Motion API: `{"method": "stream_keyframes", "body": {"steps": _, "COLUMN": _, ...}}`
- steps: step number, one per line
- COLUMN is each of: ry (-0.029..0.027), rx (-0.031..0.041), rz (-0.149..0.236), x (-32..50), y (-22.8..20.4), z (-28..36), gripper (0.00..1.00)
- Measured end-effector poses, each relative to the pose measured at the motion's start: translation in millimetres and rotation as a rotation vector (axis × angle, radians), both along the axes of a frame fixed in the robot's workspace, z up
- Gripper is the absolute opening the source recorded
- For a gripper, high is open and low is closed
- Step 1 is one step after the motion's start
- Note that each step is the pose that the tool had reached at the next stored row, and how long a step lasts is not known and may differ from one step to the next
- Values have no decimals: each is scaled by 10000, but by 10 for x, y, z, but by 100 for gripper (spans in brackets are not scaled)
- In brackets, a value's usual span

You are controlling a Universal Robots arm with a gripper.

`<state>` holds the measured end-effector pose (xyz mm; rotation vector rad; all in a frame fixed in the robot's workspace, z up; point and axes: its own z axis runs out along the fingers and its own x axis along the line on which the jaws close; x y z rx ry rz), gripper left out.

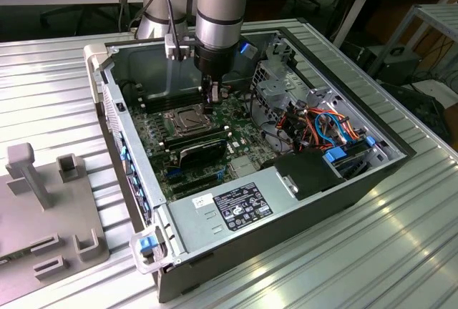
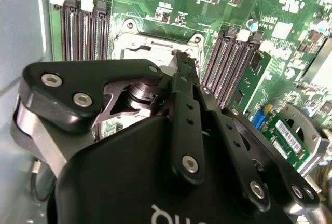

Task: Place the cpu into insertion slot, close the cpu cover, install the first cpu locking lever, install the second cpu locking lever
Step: 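Install the second cpu locking lever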

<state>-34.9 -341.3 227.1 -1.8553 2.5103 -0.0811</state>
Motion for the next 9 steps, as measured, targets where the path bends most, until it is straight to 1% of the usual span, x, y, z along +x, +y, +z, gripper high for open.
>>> {"method": "stream_keyframes", "body": {"steps": 1, "ry": 3, "rx": -2, "rz": 229, "x": 0, "y": -1, "z": 1, "gripper": 11}}
{"method": "stream_keyframes", "body": {"steps": 3, "ry": 15, "rx": 0, "rz": 391, "x": 1, "y": -2, "z": 1, "gripper": 11}}
{"method": "stream_keyframes", "body": {"steps": 5, "ry": 38, "rx": -1, "rz": 394, "x": 1, "y": -11, "z": 2, "gripper": 11}}
{"method": "stream_keyframes", "body": {"steps": 9, "ry": 105, "rx": 2, "rz": 394, "x": 1, "y": -33, "z": 2, "gripper": 11}}
